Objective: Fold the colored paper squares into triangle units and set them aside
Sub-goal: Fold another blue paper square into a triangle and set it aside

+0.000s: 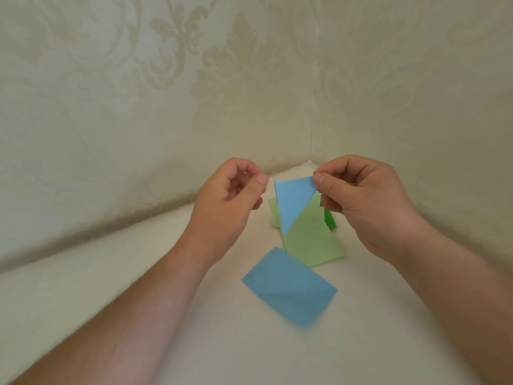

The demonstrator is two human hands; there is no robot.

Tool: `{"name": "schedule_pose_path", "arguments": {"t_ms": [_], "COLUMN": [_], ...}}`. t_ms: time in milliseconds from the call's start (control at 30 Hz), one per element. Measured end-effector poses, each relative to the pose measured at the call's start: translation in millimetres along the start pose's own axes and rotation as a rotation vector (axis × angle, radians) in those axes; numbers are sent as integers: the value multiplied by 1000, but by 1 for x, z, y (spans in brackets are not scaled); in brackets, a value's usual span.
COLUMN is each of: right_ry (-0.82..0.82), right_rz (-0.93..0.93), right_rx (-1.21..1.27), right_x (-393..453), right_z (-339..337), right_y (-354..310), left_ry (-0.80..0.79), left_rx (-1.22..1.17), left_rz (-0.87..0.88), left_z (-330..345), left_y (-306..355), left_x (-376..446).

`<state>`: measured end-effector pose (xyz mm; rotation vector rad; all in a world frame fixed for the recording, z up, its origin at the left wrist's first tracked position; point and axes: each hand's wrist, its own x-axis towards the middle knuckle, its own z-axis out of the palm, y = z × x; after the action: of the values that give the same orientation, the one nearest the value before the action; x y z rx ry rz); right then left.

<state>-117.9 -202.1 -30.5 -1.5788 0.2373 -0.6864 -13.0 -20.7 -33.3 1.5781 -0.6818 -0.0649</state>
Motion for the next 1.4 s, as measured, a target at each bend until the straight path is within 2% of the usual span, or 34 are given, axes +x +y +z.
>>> {"name": "schedule_pose_path", "arguments": {"t_ms": [167, 333, 633, 733, 900, 1100, 1200, 1400], "right_ry": [-88, -73, -99, -92, -121, -102, -104, -91], "right_rz": [14, 16, -39, -108, -358, -520, -609, -594], "right_rx": [-3, 25, 0, -173, -465, -562, -626, -621], "right_x": [-4, -4, -9, -10, -15, -14, -15, -15], "right_z": [4, 6, 10, 7, 9, 6, 8, 10], "right_y": [2, 1, -2, 2, 1, 5, 7, 6], "left_ry": [-148, -93, -147, -154, -136, -138, -108, -58], "left_rx": [19, -160, -220, -114, 154, 566, 683, 706], "left_rz": [-6, -103, -183, -80, 161, 551, 723, 736], "left_z": [12, 17, 24, 24, 16, 5, 3, 6], "left_y": [-5, -8, -7, -6, 2, 3, 1, 3], "left_x": [-7, -6, -11, -13, -14, -8, -4, -7]}}
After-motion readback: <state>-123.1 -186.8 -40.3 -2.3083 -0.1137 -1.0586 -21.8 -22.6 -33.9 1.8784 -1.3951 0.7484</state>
